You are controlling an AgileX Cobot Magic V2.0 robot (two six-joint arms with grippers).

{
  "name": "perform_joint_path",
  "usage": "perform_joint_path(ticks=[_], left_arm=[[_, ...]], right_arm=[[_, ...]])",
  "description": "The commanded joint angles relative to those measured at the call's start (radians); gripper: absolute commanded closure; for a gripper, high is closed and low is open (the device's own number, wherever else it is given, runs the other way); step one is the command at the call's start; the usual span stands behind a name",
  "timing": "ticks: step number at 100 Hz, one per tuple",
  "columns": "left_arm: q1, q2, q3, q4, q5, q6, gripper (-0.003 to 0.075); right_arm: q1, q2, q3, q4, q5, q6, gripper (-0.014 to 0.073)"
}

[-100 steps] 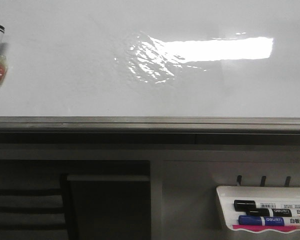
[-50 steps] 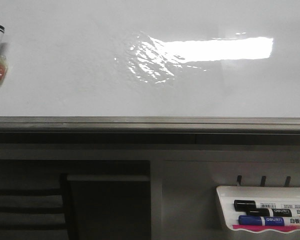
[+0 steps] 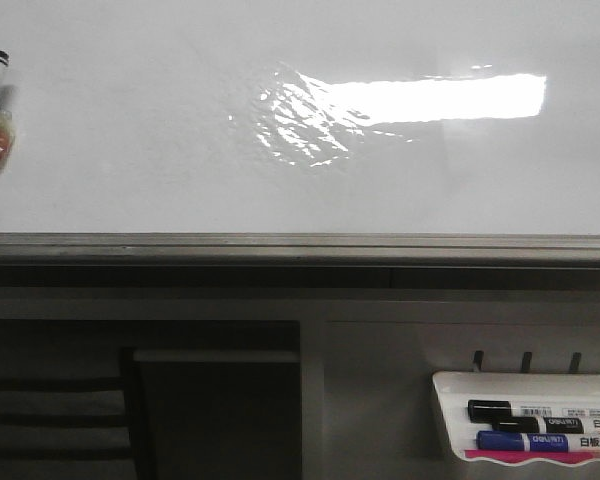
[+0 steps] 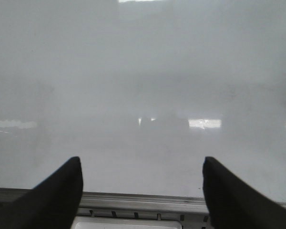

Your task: Write number 7 on whiteboard

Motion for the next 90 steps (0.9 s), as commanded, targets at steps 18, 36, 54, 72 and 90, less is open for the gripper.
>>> perform_joint_path(ticks=[18, 36, 54, 72, 90], left_arm=[[-0.014, 0.138, -0.032, 0.007, -0.229, 0.001, 0.03], [-0.014, 0.186, -0.033, 0.011, -0.258, 0.001, 0.03], [-0.014, 0.191, -0.033, 0.011, -0.249, 0.001, 0.0392], [-0.014, 0.191, -0.033, 0.011, -0.249, 0.001, 0.0543], [-0.014, 0.191, -0.033, 0.011, -0.249, 0.001, 0.0629]], right_arm=[[-0.004, 0.016, -0.034, 0.0, -0.074, -0.01, 0.0123], [-0.004, 0.016, -0.034, 0.0, -0.074, -0.01, 0.0123], [-0.004, 0.016, -0.034, 0.0, -0.074, -0.01, 0.0123], [-0.004, 0.016, -0.034, 0.0, -0.074, -0.01, 0.0123], [-0.004, 0.016, -0.034, 0.0, -0.074, -0.01, 0.0123]])
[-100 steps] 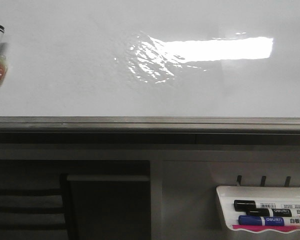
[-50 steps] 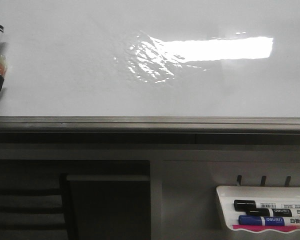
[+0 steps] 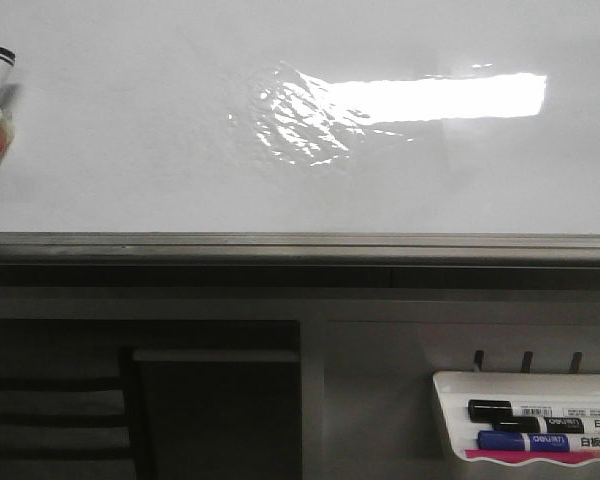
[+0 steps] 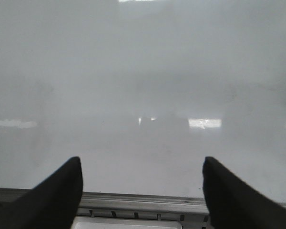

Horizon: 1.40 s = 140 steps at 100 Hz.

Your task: Write number 7 on whiteboard

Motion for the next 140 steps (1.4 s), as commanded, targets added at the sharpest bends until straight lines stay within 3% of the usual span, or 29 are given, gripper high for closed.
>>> perform_joint_path(ticks=[1, 21, 47, 54, 66, 79, 88, 112, 140], left_arm=[[-0.008, -0.02, -0.031, -0.003, -0.068, 0.001, 0.0631], [-0.008, -0.02, -0.044, -0.003, -0.017, 0.001, 0.0678], [-0.008, -0.05, -0.221, 0.037, 0.462, 0.034, 0.0681], [-0.023, -0.053, -0.278, 0.035, 0.603, 0.086, 0.0681], [-0.074, -0.053, -0.362, 0.0, 0.763, 0.199, 0.0681], [-0.155, -0.053, -0.419, -0.083, 0.865, 0.389, 0.0681], [-0.217, -0.053, -0.429, -0.13, 0.9, 0.53, 0.0681], [-0.387, -0.053, -0.429, -0.264, 0.894, 0.734, 0.0681], [-0.527, -0.053, -0.429, -0.268, 0.845, 0.761, 0.0681]], right_arm=[[-0.004, 0.016, -0.034, 0.0, -0.074, -0.01, 0.0123], [-0.004, 0.032, -0.077, 0.0, 0.006, -0.01, 0.0123], [-0.004, 0.208, -0.281, 0.016, 0.391, -0.026, 0.0123], [-0.004, 0.261, -0.318, 0.099, 0.457, -0.127, 0.0125], [-0.004, 0.342, -0.373, 0.36, 0.529, -0.359, 0.0125], [0.02, 0.452, -0.444, 0.56, 0.662, -0.618, 0.0125], [0.077, 0.522, -0.487, 0.634, 0.727, -0.72, 0.0125], [0.303, 0.623, -0.532, 0.654, 0.606, -0.964, 0.0125], [0.481, 0.708, -0.532, 0.688, 0.473, -1.073, 0.0125]])
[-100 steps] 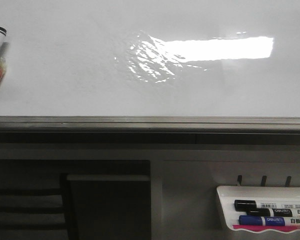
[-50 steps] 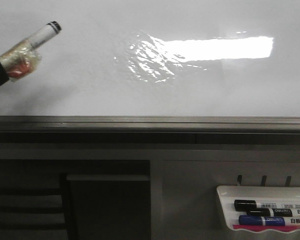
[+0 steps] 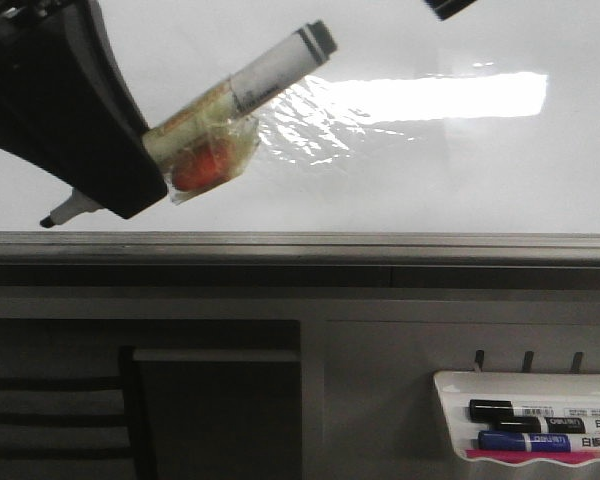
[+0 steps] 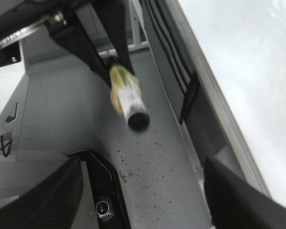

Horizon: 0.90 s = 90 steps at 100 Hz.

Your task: Write number 7 on whiteboard

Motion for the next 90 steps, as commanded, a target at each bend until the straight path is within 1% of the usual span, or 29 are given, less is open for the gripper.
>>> perform_joint_path(ticks=[1, 14, 19, 51, 56, 69, 75, 90], left_arm=[[-0.033, -0.029, -0.034, -0.035, -0.045, 0.008, 0.0681], [-0.046, -0.029, -0.034, -0.035, -0.049, 0.013, 0.0681], [-0.046, -0.029, -0.034, -0.035, -0.049, 0.028, 0.0681], [-0.046, -0.029, -0.034, -0.035, -0.051, 0.034, 0.0681], [-0.046, -0.029, -0.034, -0.033, -0.051, 0.034, 0.0681], [-0.046, -0.029, -0.034, -0.033, -0.051, 0.034, 0.0681], [-0.046, -0.029, -0.034, -0.033, -0.051, 0.034, 0.0681], [-0.046, -0.029, -0.034, -0.033, -0.051, 0.034, 0.0681]], right_arm=[[0.037, 0.016, -0.033, 0.058, -0.055, -0.051, 0.0125], [0.073, 0.066, -0.033, 0.117, -0.057, -0.11, 0.0125], [0.082, 0.08, -0.033, 0.139, -0.063, -0.113, 0.0125], [0.163, 0.156, -0.033, 0.144, -0.128, -0.129, 0.0127], [0.169, 0.166, -0.033, 0.144, -0.13, -0.129, 0.0152], [0.169, 0.17, -0.034, 0.144, -0.134, -0.131, 0.0274], [0.169, 0.17, -0.041, 0.144, -0.135, -0.131, 0.0314], [0.169, 0.17, -0.047, 0.146, -0.131, -0.131, 0.0381]])
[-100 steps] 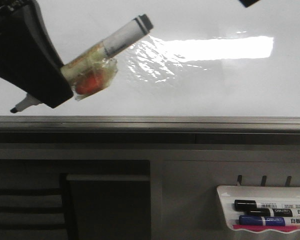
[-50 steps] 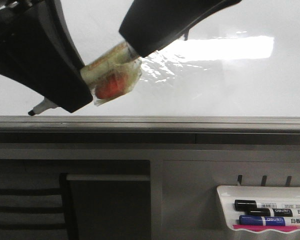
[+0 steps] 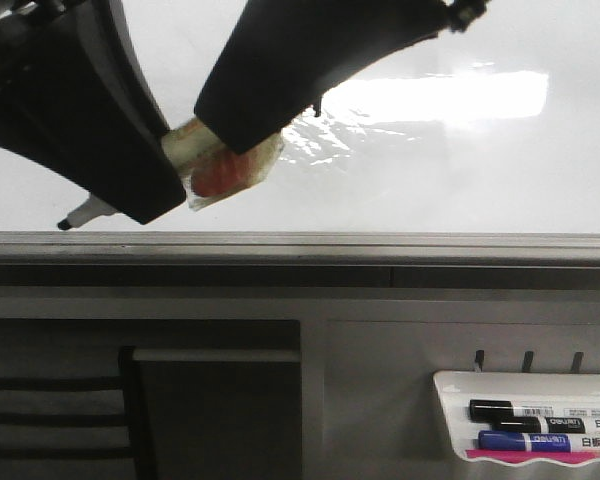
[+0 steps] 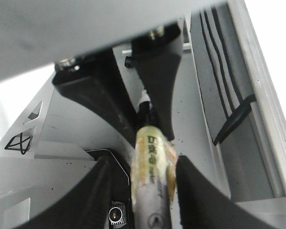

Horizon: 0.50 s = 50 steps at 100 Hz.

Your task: Write number 7 on whiteboard

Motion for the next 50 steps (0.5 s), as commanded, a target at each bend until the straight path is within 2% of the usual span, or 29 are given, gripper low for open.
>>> perform_joint_path(ticks=[1, 24, 31, 36, 50], left_arm=[[-0.008, -0.029, -0.034, -0.033, -0.04, 0.001, 0.0681], [-0.008, -0.031, -0.034, -0.033, -0.038, 0.001, 0.0664], [-0.008, -0.033, -0.034, -0.033, -0.038, 0.001, 0.0612], [-0.008, -0.033, -0.034, -0.033, -0.038, -0.001, 0.0545], [-0.008, -0.033, -0.034, -0.033, -0.038, -0.003, 0.0392]], right_arm=[[0.001, -0.027, -0.036, 0.052, -0.021, -0.009, 0.0384], [0.001, -0.027, -0.036, 0.052, -0.017, -0.009, 0.0563], [0.001, -0.027, -0.036, 0.05, -0.01, -0.009, 0.0609], [0.001, -0.027, -0.036, 0.05, -0.008, -0.009, 0.0629], [0.001, -0.027, -0.036, 0.05, -0.004, -0.009, 0.0639]])
